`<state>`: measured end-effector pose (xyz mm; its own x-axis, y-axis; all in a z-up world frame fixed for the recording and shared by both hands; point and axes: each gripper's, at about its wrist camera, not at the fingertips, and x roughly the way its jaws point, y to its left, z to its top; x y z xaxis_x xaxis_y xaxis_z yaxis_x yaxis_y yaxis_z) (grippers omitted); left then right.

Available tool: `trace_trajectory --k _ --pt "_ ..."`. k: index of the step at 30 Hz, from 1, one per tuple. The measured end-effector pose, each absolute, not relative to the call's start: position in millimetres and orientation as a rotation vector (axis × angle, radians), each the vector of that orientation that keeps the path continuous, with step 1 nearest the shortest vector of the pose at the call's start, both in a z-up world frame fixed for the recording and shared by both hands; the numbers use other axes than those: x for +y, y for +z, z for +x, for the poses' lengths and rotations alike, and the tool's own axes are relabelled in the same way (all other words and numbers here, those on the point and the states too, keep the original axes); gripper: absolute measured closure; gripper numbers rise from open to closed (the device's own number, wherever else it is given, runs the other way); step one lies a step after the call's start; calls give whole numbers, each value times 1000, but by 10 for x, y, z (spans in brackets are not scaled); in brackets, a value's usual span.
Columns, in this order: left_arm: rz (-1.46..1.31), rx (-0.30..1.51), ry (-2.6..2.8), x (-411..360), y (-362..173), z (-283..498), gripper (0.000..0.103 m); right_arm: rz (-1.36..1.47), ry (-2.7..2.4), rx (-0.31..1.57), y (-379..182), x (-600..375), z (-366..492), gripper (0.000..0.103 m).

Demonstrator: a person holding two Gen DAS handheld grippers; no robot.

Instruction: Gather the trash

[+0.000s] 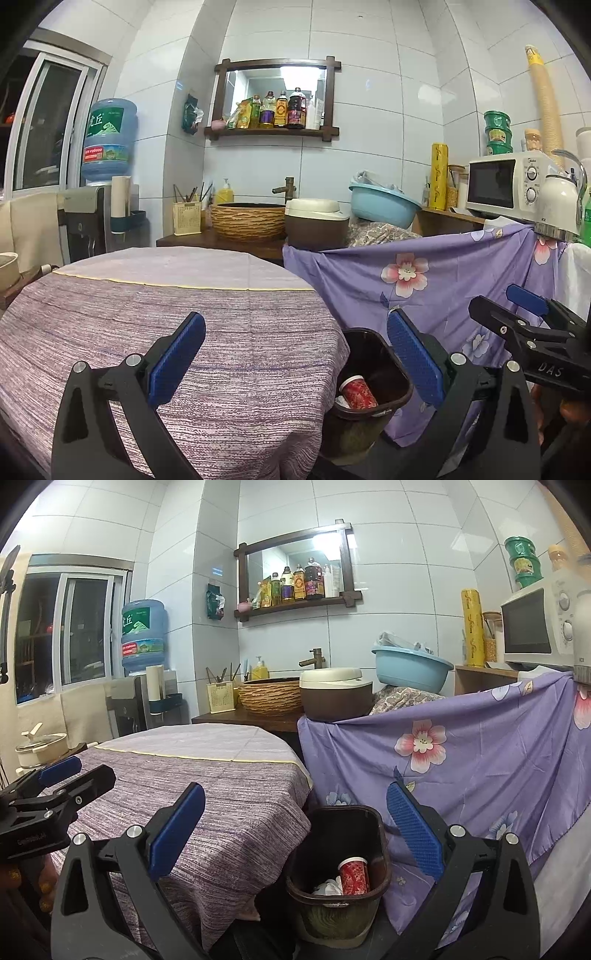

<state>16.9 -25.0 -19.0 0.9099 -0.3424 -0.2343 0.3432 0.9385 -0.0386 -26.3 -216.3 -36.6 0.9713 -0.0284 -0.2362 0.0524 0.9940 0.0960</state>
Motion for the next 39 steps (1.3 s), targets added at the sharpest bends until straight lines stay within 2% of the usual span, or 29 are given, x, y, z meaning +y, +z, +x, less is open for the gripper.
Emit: trace_trajectory --k 39 --pt "19 246 -367 -224 -184 155 5 119 -57 248 -389 -2193 -264 6"
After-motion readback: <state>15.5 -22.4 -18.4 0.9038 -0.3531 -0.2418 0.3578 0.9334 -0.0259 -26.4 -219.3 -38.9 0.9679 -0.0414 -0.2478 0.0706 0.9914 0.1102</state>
